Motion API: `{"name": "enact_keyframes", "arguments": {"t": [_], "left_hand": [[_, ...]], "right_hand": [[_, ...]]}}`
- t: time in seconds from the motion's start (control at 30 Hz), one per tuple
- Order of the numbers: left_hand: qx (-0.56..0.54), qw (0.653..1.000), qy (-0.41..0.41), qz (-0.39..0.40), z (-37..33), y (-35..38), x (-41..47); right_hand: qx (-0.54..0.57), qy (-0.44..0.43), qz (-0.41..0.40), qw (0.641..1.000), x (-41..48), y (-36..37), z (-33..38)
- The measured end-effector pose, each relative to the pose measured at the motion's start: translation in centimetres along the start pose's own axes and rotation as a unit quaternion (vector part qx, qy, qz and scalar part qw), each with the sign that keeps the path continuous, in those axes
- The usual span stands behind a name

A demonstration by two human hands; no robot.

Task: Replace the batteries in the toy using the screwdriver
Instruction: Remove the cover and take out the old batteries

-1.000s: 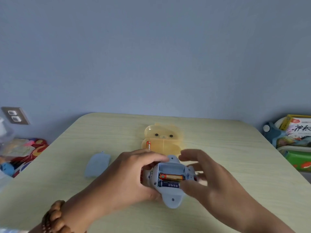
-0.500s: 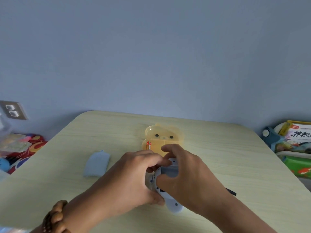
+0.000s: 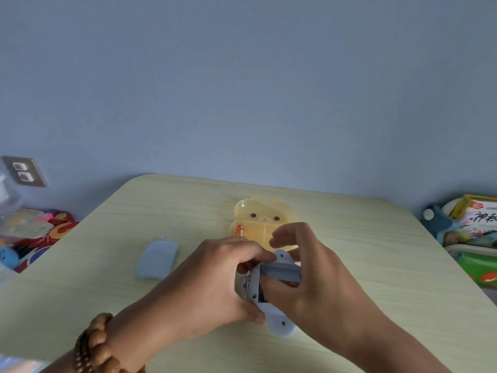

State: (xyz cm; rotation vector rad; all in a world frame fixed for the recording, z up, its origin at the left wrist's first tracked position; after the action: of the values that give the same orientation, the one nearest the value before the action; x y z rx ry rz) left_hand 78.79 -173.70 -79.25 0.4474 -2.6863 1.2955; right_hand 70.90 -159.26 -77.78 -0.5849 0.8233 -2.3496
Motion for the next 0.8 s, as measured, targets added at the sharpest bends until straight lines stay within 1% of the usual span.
{"name": "enact_keyframes", "arguments": {"t": [0.07, 0.13, 0.2, 0.33, 0.4, 0.47, 0.53, 0.57, 0.67, 0.73, 0.77, 0.8], "left_hand": [[-0.004, 1.0, -0.005, 0.004, 0.0, -0.1, 0.0], [-0.003, 1.0, -0.003, 0.007, -0.1, -0.1, 0.0], [-0.005, 1.0, -0.002, 0.007, -0.2, -0.1, 0.1], [-0.008, 1.0, -0.002, 0.014, -0.3, -0.1, 0.1], [-0.01, 1.0, -0.002, 0.012, -0.4, -0.2, 0.1], [-0.015, 1.0, -0.004, 0.008, -0.3, -0.3, 0.0], [-0.007, 1.0, -0.001, 0.008, -0.1, -0.3, 0.1], [-0.003, 1.0, 0.002, 0.011, -0.1, -0.3, 0.2], [-0.003, 1.0, 0.002, 0.017, 0.0, -0.3, 0.2], [-0.003, 1.0, 0.004, 0.021, -0.1, -0.3, 0.2], [-0.002, 1.0, 0.004, 0.021, -0.1, -0.3, 0.2], [-0.001, 1.0, 0.004, 0.021, 0.0, -0.3, 0.2]], "right_hand": [[-0.065, -0.054, -0.009, 0.996, -0.3, -0.3, 0.3], [-0.125, -0.1, -0.002, 0.987, -0.3, -0.5, 0.7], [-0.141, -0.107, 0.017, 0.984, 0.0, -0.6, 0.7], [-0.119, -0.09, 0.042, 0.988, 0.7, -0.7, 0.5], [-0.068, -0.072, 0.014, 0.995, 0.7, -1.3, 0.5], [0.042, -0.028, -0.056, 0.997, 1.0, -2.4, 0.2], [0.171, 0.021, -0.113, 0.979, 1.5, -3.4, -0.4], [0.216, 0.042, -0.117, 0.968, 1.8, -3.6, -0.8], [0.289, 0.104, -0.075, 0.949, 2.9, -3.3, -1.9], [0.357, 0.144, -0.029, 0.922, 3.4, -3.0, -2.6], [0.387, 0.151, -0.008, 0.91, 3.6, -3.1, -2.7], [0.395, 0.148, 0.009, 0.907, 3.7, -3.2, -2.6]]}}
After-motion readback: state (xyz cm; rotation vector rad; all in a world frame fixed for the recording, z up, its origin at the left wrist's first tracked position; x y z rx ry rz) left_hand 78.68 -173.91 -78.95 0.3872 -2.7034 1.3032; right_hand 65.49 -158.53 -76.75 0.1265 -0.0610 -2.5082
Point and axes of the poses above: each hand's wrist, its own x-axis towards the middle knuckle, its own y-axis out of the palm, z = x × y, the point moved 4 cm from there along x, towards the middle knuckle, and after that the axes turned 5 degrees about -z, right-handed, at the moved point
